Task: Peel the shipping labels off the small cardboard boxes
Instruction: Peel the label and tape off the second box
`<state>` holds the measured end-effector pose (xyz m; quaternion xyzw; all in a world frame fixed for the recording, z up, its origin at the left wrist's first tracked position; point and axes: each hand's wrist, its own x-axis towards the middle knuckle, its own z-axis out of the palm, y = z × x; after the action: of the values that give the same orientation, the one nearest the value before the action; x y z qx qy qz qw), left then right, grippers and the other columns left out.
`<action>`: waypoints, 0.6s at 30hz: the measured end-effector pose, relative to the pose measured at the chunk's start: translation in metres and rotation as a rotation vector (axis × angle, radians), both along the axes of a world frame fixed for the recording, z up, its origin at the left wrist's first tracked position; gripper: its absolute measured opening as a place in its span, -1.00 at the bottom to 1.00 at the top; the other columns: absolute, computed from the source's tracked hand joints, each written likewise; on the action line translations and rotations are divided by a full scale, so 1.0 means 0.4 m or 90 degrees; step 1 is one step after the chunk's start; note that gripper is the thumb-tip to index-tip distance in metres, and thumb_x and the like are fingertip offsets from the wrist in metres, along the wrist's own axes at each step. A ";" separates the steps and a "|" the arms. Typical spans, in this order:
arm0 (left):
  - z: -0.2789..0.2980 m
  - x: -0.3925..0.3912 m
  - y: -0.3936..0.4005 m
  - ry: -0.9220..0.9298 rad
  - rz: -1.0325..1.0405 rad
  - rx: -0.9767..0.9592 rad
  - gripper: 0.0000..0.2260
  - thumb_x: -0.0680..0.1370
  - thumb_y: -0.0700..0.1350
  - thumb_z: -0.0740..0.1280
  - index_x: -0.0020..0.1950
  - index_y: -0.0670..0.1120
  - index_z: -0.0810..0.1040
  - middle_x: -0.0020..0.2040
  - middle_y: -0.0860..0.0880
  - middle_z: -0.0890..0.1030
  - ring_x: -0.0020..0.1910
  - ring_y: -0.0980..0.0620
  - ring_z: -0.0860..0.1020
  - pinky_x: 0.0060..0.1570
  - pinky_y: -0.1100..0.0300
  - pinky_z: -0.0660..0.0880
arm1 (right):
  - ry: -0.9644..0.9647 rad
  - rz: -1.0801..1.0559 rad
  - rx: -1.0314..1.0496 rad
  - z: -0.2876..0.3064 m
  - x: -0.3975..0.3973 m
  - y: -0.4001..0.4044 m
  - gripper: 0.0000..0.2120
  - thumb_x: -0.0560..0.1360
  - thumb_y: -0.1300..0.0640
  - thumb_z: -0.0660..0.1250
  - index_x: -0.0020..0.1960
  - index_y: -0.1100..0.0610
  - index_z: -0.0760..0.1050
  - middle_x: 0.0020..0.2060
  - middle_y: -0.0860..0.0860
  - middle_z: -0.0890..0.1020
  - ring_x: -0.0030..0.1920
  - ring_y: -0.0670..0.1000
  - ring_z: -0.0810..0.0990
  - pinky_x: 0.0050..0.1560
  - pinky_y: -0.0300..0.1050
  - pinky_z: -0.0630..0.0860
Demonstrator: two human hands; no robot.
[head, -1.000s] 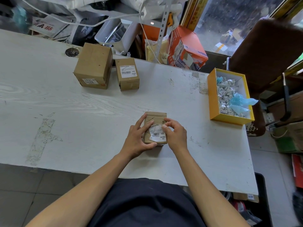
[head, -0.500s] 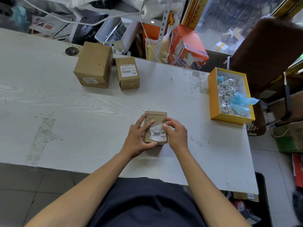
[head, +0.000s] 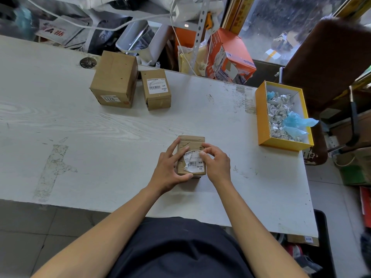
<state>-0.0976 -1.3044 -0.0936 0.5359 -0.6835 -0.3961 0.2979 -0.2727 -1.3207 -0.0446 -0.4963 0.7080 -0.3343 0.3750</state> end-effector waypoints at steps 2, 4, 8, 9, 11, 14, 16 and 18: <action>0.000 0.000 0.000 0.001 -0.001 0.003 -0.22 0.29 0.19 0.49 0.51 0.18 0.36 0.57 0.37 0.02 0.26 -0.05 0.34 0.20 -0.09 0.52 | -0.003 0.001 -0.001 0.001 -0.001 0.001 -0.84 0.50 0.17 0.37 -0.26 0.05 0.57 0.11 -0.18 0.63 0.13 -0.12 0.56 0.17 -0.03 0.52; 0.001 0.000 0.001 0.001 0.000 0.005 -0.21 0.29 0.19 0.48 0.51 0.18 0.36 0.57 0.36 0.02 0.26 -0.04 0.34 0.20 -0.09 0.52 | -0.004 0.002 -0.002 0.001 -0.001 0.002 -0.83 0.50 0.17 0.37 -0.27 0.04 0.57 0.11 -0.18 0.63 0.14 -0.11 0.57 0.18 -0.03 0.52; 0.002 -0.001 0.000 0.001 0.001 -0.001 -0.21 0.29 0.20 0.48 0.51 0.17 0.36 0.58 0.34 0.03 0.23 -0.04 0.35 0.20 -0.09 0.52 | -0.015 -0.003 0.000 0.004 0.000 0.001 -0.84 0.49 0.19 0.37 -0.26 0.07 0.57 0.10 -0.19 0.63 0.15 -0.09 0.57 0.14 -0.08 0.51; 0.003 0.000 0.001 0.001 0.002 -0.001 -0.21 0.28 0.20 0.48 0.51 0.17 0.36 0.58 0.33 0.03 0.22 -0.05 0.36 0.21 -0.08 0.51 | -0.017 -0.003 0.000 0.006 0.000 0.001 -0.84 0.49 0.19 0.37 -0.26 0.08 0.56 0.10 -0.20 0.63 0.15 -0.09 0.57 0.13 -0.10 0.50; 0.006 0.000 0.001 -0.005 0.003 -0.003 -0.21 0.28 0.22 0.46 0.51 0.16 0.36 0.58 0.32 0.03 0.22 -0.05 0.36 0.24 -0.07 0.48 | -0.020 -0.004 0.002 0.007 0.000 0.001 -0.84 0.49 0.20 0.37 -0.27 0.08 0.56 0.10 -0.19 0.63 0.14 -0.10 0.57 0.10 -0.14 0.49; 0.007 0.000 0.002 -0.007 0.002 -0.002 -0.21 0.29 0.22 0.45 0.51 0.16 0.36 0.59 0.32 0.03 0.21 -0.04 0.36 0.22 -0.07 0.49 | -0.017 -0.001 0.000 0.006 -0.001 0.003 -0.83 0.50 0.19 0.37 -0.27 0.08 0.56 0.11 -0.18 0.63 0.15 -0.11 0.57 0.12 -0.13 0.49; 0.007 0.000 0.002 -0.005 0.002 -0.002 -0.21 0.29 0.22 0.46 0.51 0.16 0.36 0.58 0.32 0.03 0.20 -0.04 0.36 0.21 -0.08 0.50 | -0.016 0.001 -0.002 0.004 -0.001 0.002 -0.84 0.50 0.20 0.37 -0.27 0.09 0.56 0.10 -0.19 0.63 0.15 -0.10 0.57 0.13 -0.12 0.49; 0.008 0.000 0.002 -0.007 0.004 0.000 -0.21 0.28 0.23 0.45 0.51 0.17 0.36 0.58 0.33 0.03 0.19 -0.04 0.36 0.22 -0.08 0.49 | -0.018 0.000 -0.001 0.003 -0.001 0.001 -0.84 0.49 0.20 0.37 -0.27 0.09 0.56 0.10 -0.19 0.63 0.15 -0.10 0.58 0.13 -0.10 0.50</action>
<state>-0.0976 -1.3035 -0.0902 0.5402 -0.6833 -0.3925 0.2955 -0.2730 -1.3202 -0.0435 -0.4922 0.7022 -0.3419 0.3845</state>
